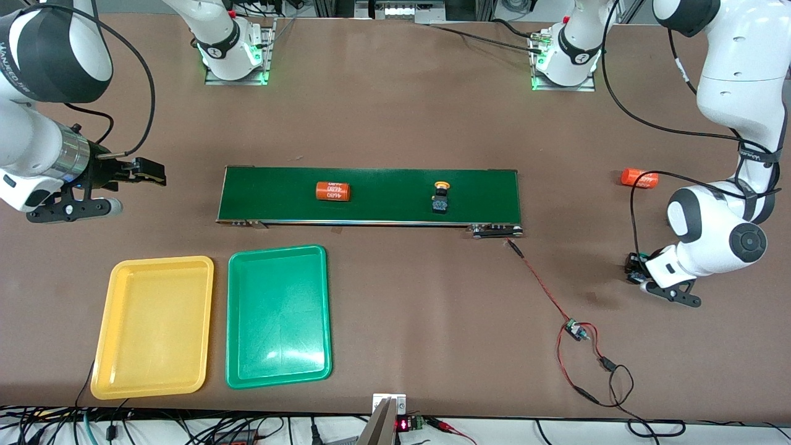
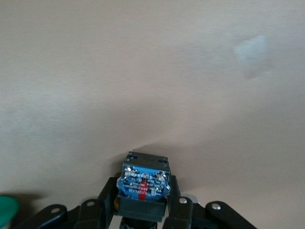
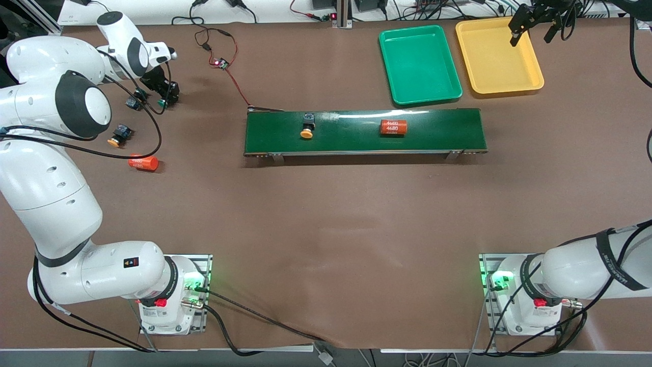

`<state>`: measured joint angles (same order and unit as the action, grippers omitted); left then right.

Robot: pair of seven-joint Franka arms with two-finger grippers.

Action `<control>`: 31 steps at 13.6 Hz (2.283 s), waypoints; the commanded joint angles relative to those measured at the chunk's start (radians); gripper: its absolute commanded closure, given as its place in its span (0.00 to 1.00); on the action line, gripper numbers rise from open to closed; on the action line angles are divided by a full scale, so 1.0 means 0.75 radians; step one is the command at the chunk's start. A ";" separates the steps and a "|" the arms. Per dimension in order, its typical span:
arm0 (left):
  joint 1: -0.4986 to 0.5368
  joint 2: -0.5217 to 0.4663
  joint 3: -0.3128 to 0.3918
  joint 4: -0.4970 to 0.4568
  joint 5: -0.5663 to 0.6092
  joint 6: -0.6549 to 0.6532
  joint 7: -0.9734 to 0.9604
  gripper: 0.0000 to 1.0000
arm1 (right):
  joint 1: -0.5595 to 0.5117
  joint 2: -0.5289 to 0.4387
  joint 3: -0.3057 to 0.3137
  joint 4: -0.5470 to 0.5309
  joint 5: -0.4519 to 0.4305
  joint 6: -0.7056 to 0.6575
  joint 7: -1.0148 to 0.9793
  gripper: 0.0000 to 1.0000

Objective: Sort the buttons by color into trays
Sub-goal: 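Grasp another black button with the left gripper and lift, then place the button on the belt while the right gripper reaches the battery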

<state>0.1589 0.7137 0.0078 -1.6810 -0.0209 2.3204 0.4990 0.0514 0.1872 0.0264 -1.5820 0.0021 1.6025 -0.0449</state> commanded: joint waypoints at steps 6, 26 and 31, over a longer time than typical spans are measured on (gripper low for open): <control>-0.216 -0.448 -0.033 -0.301 0.014 -0.279 -0.274 1.00 | -0.013 -0.382 -0.002 -0.436 0.093 0.182 -0.008 0.00; -0.429 -0.469 -0.434 -0.559 0.009 0.082 -1.164 1.00 | 0.081 -0.373 0.329 -0.797 0.092 0.604 0.565 0.00; -0.429 -0.436 -0.428 -0.528 0.009 0.119 -1.166 1.00 | 0.177 -0.201 0.335 -0.660 0.049 0.614 0.743 0.00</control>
<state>-0.1596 0.3750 -0.3179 -2.0997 -0.0211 2.4083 -0.3657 0.1592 -0.0227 0.2759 -2.1408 0.0680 2.0673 0.4577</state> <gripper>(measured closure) 0.537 0.000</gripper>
